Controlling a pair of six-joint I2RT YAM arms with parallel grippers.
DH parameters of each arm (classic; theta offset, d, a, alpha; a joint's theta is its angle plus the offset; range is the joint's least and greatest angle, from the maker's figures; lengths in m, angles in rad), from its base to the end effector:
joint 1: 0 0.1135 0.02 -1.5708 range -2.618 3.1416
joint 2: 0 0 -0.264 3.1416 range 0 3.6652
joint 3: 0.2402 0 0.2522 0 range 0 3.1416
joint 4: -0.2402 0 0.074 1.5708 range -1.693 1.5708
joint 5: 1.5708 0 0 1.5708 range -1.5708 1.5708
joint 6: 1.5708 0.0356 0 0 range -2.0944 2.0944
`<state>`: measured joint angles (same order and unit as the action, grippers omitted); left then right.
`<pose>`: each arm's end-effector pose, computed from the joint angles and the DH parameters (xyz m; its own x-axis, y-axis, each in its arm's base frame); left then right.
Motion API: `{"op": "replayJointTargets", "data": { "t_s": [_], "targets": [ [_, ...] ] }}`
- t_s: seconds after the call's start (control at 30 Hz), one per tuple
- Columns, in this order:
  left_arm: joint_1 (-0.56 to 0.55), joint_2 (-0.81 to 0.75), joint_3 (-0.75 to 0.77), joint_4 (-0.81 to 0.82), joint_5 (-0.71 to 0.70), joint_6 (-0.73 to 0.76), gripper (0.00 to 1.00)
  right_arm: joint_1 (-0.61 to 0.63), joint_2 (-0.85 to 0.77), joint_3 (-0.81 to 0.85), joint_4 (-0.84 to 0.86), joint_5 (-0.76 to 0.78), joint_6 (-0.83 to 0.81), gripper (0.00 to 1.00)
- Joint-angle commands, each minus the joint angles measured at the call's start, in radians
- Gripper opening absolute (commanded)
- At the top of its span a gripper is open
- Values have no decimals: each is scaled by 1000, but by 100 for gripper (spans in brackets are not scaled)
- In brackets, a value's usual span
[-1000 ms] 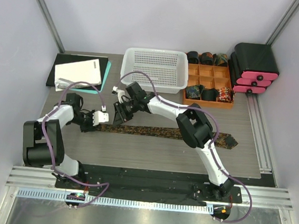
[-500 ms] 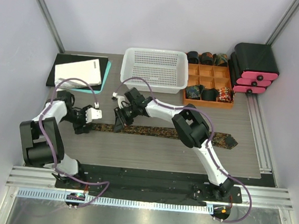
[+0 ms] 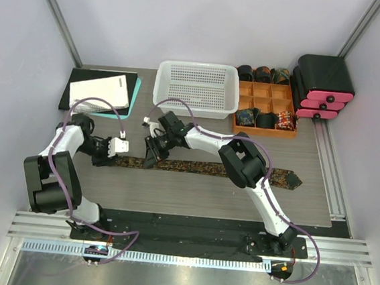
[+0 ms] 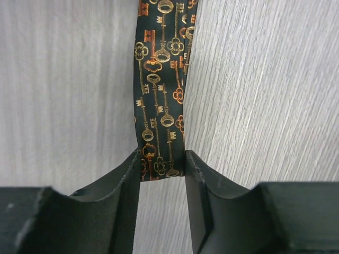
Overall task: Roll the ties
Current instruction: Roll the tie at the center of the board.
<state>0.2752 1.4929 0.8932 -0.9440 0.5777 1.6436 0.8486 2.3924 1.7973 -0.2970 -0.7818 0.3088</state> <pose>0.2347 0.0461 0.1842 -0.1428 0.8278 -0.5425 0.9750 0.2120 0.0667 0.3197 0.4008 0.1284 -0.7409 -0.5147 -0.4314 -0.6295 0.3082 0.7133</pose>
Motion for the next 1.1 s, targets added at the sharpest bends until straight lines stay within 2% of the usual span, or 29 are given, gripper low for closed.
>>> {"op": "replayJointTargets", "data": {
  "t_s": [0.0, 0.07, 0.3, 0.43, 0.5, 0.6, 0.77, 1.07],
  "targets": [
    [-10, -60, 59, -107, 50, 55, 36, -11, -88, 59, 61, -62, 70, 25],
    [-36, -71, 69, -119, 68, 32, 33, -26, -96, 48, 84, -80, 113, 27],
    [-162, -89, 85, -85, 96, -114, 34, -78, -127, -55, 251, -128, 295, 40],
    [-237, -79, 82, -6, 116, -209, 34, -98, -142, -113, 326, -149, 352, 44],
    [-264, -74, 70, 33, 128, -273, 34, -108, -157, -142, 401, -166, 415, 51],
    [-327, -63, 36, 149, 128, -365, 34, -114, -168, -177, 415, -162, 424, 58],
    [-390, -13, 15, 259, 110, -445, 34, -112, -164, -213, 438, -155, 418, 58],
    [-429, 49, 23, 303, 82, -488, 34, -112, -159, -239, 398, -114, 340, 51]
  ]
}}
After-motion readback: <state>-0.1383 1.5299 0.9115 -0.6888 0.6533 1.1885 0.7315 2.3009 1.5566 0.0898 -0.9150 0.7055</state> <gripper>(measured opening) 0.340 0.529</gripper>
